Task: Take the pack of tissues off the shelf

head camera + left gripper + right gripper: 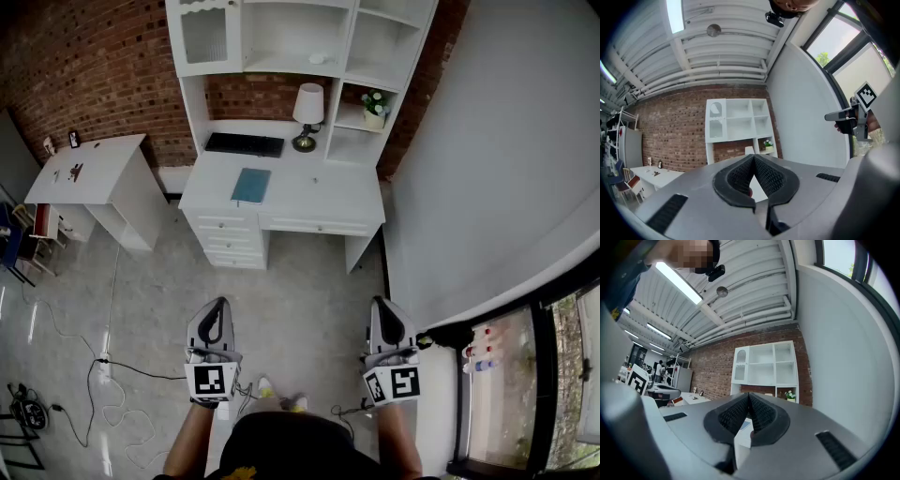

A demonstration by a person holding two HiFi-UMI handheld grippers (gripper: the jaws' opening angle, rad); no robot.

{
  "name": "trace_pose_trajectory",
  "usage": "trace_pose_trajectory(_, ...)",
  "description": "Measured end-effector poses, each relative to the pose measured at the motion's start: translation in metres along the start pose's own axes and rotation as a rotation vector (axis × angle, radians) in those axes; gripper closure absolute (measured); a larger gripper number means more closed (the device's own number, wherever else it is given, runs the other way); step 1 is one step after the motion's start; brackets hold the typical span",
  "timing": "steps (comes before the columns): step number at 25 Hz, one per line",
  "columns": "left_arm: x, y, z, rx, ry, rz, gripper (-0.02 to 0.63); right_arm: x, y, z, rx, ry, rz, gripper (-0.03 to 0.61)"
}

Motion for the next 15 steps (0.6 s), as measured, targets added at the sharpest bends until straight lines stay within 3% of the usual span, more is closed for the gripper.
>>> trace_pose_trajectory(7, 0.009, -0.026, -0.053, -0.040, 0.063, 0.034, 0.600, 0.000, -0.059, -0.029, -0.016, 0.004, 0.006, 0.575)
trace_pose_trajectory(11, 0.007, -0.033, -0.071, -0.042, 0.106, 0.046, 0.600, -0.004, -0.075, -0.036, 0.020, -0.013, 0.005, 0.575)
trace_pose_trajectory(15, 0.015, -0.037, -0.084, -0.022, 0.085, 0.035, 0.600, -0.003, -0.087, -0.048, 0.021, -0.018, 0.002, 0.575)
Point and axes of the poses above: the fingertips, and each gripper's own axes: y forward along the fingers, z to its left, x out of its top, the point moved 3 cm from there along -y, backward along the fingers, and after that the axes turned 4 degrees about y, right-handed, at the moved point
